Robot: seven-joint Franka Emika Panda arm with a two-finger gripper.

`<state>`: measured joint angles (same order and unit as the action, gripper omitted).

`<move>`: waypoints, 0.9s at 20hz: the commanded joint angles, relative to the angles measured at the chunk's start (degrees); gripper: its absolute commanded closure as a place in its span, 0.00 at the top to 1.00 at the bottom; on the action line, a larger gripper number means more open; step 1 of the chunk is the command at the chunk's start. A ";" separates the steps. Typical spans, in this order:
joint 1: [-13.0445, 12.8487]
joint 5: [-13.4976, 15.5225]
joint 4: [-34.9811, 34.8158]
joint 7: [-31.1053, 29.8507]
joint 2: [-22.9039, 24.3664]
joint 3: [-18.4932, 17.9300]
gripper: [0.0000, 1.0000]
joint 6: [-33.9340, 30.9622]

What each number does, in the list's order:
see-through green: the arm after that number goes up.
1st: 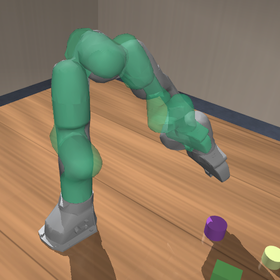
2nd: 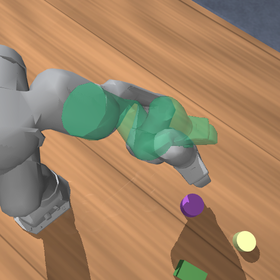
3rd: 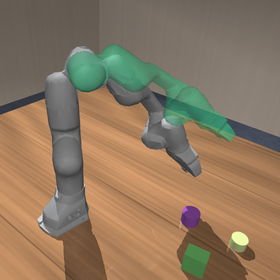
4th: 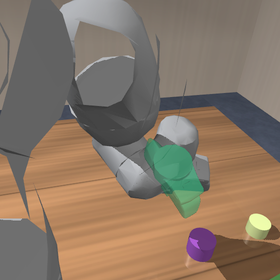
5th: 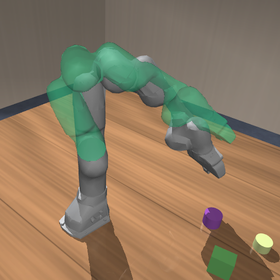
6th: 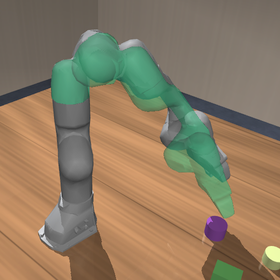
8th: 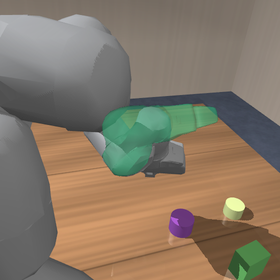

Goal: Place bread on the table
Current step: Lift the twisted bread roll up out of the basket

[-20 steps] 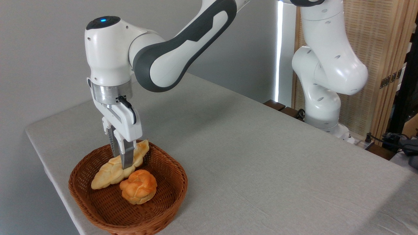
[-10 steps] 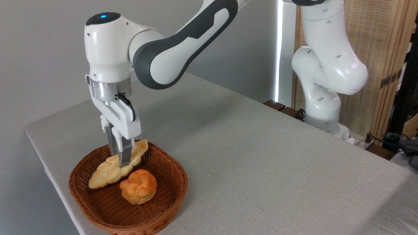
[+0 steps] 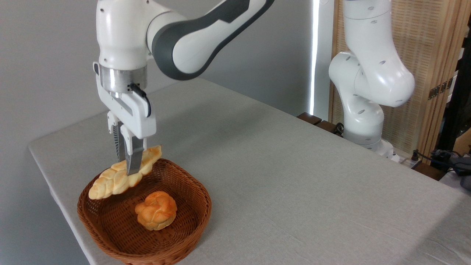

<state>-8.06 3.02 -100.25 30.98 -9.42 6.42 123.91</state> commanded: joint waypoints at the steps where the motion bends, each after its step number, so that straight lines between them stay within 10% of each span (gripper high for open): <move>1: -0.12 0.50 -0.65 -0.04 4.40 -1.33 0.36 -6.47; 18: -0.29 7.53 -7.93 -4.52 13.28 -1.94 0.43 -28.19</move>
<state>-7.81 8.91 -103.92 27.57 0.87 5.32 97.93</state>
